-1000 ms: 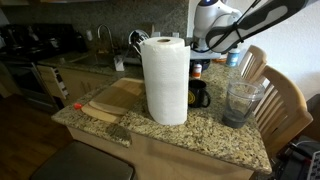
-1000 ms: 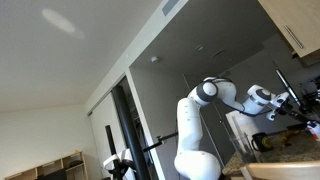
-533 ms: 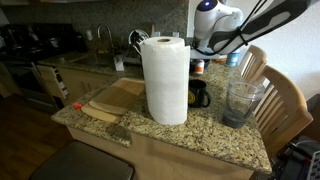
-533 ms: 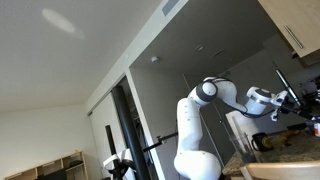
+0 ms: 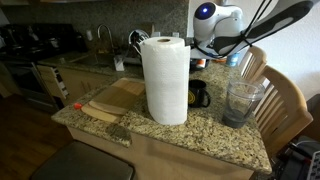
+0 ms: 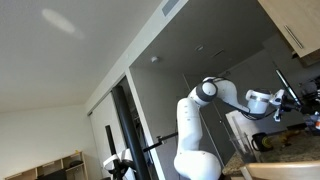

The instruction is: Put the white bottle in the bowl then put the jar in the bowl

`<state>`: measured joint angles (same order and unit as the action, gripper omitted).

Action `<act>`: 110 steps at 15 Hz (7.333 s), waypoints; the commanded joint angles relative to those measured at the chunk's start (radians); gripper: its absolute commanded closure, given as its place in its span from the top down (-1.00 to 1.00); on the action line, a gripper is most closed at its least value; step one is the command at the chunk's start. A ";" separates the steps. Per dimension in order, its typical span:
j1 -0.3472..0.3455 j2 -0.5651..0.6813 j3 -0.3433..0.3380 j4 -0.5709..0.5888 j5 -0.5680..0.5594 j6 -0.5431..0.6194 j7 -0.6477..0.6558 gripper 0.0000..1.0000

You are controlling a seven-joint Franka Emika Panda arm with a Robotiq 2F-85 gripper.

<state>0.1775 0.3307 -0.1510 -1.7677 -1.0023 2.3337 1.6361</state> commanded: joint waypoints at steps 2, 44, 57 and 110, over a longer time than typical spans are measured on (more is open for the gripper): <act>-0.016 -0.003 0.029 0.012 -0.087 -0.056 0.089 -0.43; 0.108 -0.323 0.282 -0.028 0.372 -0.608 0.395 1.00; 0.007 -0.346 0.267 -0.050 0.607 -0.584 -0.078 1.00; -0.012 -0.726 0.371 -0.426 0.987 -0.777 0.079 1.00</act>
<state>0.2073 -0.4270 0.1781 -2.2048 -0.0113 1.5365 1.7182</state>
